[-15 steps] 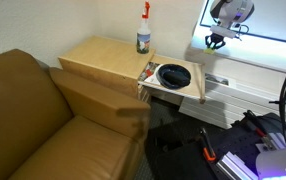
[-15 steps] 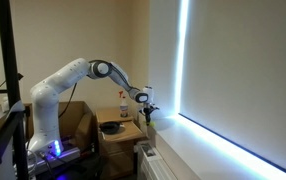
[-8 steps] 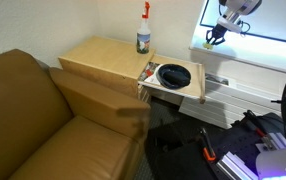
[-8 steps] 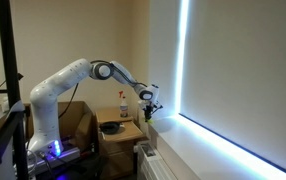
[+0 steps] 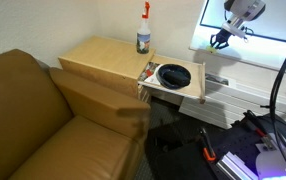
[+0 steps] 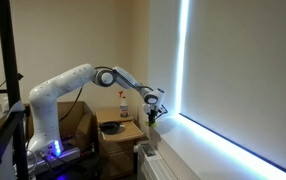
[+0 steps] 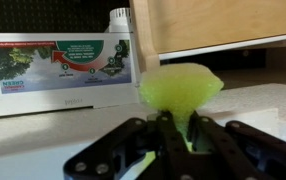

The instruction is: Remove the bowl from the window sill, put it in the top drawer, use the yellow sponge to wipe the window sill, and then remove the black sponge from the bowl and put it on the window sill

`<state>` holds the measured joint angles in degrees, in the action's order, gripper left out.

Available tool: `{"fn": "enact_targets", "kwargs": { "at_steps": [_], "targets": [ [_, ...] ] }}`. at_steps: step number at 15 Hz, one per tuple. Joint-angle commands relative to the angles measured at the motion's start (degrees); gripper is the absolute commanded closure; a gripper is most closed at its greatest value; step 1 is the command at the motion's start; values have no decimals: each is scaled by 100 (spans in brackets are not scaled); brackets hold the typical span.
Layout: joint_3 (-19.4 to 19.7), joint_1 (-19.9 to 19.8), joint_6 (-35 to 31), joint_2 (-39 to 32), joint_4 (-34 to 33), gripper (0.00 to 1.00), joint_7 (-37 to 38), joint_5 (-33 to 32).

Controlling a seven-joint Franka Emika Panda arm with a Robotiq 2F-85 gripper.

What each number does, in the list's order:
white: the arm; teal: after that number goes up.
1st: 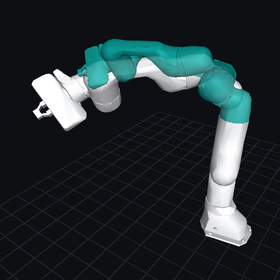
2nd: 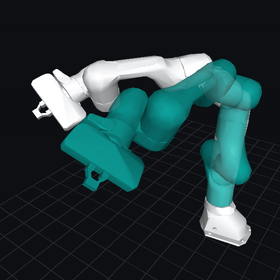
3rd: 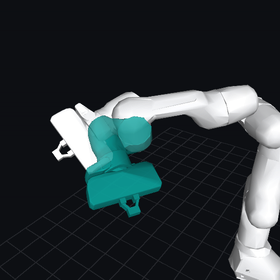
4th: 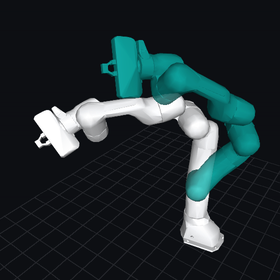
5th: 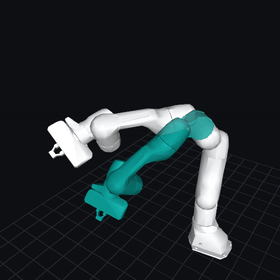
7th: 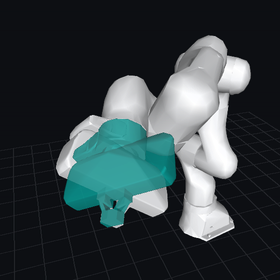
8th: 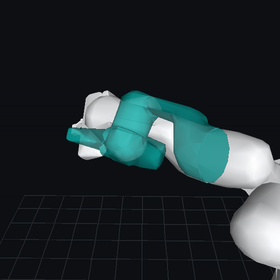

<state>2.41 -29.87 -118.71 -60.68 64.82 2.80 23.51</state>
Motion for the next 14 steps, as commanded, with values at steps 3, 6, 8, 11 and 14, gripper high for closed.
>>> {"fn": "enact_targets", "kwargs": {
  "at_steps": [3,6,8,11,14],
  "targets": [
    [177,-287,-196,-481,-779,96,399,62],
    [459,-363,-704,-676,-958,96,620,-5],
    [668,-388,-812,-817,-1065,96,917,-64],
    [950,-473,-817,-1119,-1348,96,1574,-417],
    [1269,-529,-912,-1339,-1543,96,2131,-747]
  ]
}}
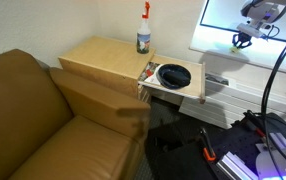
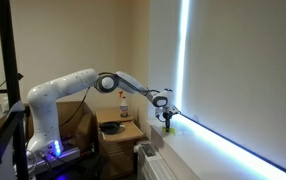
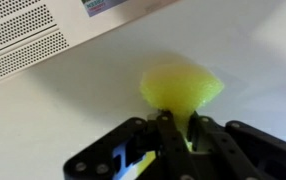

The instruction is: Remove the bowl from the window sill, put it in the top drawer, use the yellow sponge to wipe the window sill, and then remove the black sponge from the bowl and put it on the window sill

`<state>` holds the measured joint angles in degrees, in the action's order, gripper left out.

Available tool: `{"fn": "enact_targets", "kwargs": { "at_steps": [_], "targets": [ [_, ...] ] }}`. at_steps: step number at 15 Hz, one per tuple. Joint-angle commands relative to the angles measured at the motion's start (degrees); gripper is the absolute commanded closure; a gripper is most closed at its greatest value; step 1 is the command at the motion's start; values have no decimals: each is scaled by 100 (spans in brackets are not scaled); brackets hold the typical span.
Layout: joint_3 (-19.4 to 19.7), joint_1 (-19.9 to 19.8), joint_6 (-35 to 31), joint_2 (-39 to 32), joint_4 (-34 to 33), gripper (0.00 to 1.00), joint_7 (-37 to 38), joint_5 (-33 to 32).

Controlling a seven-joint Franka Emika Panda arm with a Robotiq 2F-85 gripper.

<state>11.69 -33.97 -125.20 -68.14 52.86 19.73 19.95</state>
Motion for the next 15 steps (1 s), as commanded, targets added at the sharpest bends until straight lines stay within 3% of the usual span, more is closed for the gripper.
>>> {"fn": "enact_targets", "kwargs": {
  "at_steps": [1,7,10,15],
  "targets": [
    [542,-67,-320,-611,-280,96,558,-382],
    [855,-160,98,-907,-684,96,1651,-976],
    [334,-179,693,-767,-889,96,1318,-858],
    [-4,208,662,-324,-393,96,529,-645]
  ]
}}
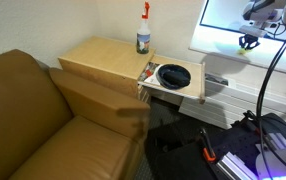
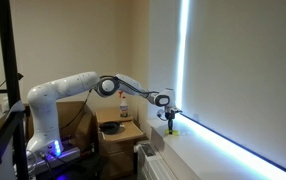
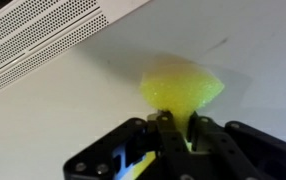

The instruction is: Remove the bowl from the window sill, put it in the top drawer, use the yellow sponge to wipe the window sill, and then remove the black sponge from the bowl and put it on the window sill

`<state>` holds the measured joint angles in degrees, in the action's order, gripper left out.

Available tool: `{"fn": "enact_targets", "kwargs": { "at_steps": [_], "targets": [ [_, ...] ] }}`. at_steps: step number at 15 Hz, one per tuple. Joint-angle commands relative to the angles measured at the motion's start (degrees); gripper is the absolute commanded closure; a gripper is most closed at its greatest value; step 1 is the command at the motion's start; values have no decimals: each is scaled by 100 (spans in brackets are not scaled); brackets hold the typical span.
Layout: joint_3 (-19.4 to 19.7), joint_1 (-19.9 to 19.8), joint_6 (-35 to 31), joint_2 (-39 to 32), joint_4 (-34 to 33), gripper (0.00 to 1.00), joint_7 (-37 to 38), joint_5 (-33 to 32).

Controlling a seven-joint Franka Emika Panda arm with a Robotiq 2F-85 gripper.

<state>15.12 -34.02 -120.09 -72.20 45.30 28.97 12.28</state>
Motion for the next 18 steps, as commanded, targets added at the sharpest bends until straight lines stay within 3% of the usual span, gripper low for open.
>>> {"fn": "enact_targets", "kwargs": {
  "at_steps": [1,8,12,18],
  "targets": [
    [-425,296,177,147,452,96,-491,128],
    [-954,832,149,597,1146,96,-1433,119],
    [-1236,829,269,715,1326,96,-1957,163],
    [-904,608,-96,425,1061,96,-1649,87]
  ]
}}
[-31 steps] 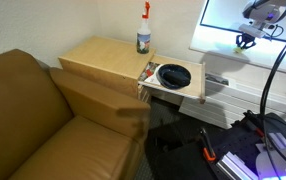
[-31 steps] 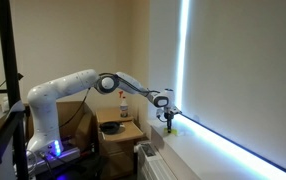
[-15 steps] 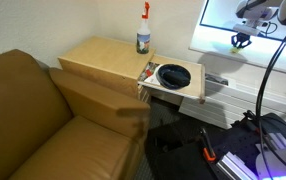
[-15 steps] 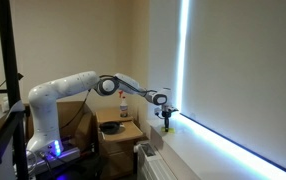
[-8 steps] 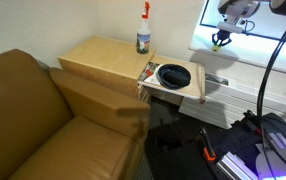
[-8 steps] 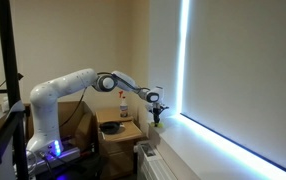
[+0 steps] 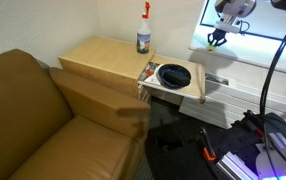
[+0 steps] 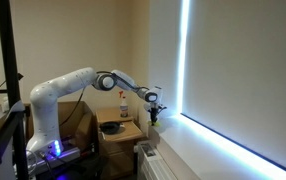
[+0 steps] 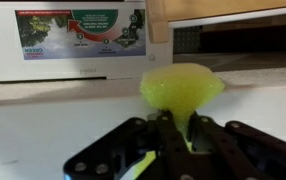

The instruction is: Remove the bowl from the window sill, put it in the top drawer, use the yellow sponge to wipe the window sill, and then remove the black sponge from the bowl and put it on the window sill

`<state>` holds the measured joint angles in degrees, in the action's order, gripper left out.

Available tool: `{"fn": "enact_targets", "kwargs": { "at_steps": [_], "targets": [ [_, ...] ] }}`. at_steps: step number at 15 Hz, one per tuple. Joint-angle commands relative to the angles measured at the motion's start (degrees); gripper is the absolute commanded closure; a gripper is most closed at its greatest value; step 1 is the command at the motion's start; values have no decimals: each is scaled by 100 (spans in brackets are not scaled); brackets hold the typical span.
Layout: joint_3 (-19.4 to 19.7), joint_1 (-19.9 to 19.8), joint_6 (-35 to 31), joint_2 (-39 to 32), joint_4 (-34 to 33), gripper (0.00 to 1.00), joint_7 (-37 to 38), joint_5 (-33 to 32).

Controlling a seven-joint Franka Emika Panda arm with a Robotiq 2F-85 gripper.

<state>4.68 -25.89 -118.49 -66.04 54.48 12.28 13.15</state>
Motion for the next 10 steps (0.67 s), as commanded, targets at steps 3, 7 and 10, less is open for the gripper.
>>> {"fn": "enact_targets", "kwargs": {
  "at_steps": [3,7,10],
  "targets": [
    [328,-387,-357,-251,118,96,253,2],
    [637,-616,-621,-307,51,96,575,-66],
    [987,-719,-742,-421,-34,96,909,-149]
  ]
}}
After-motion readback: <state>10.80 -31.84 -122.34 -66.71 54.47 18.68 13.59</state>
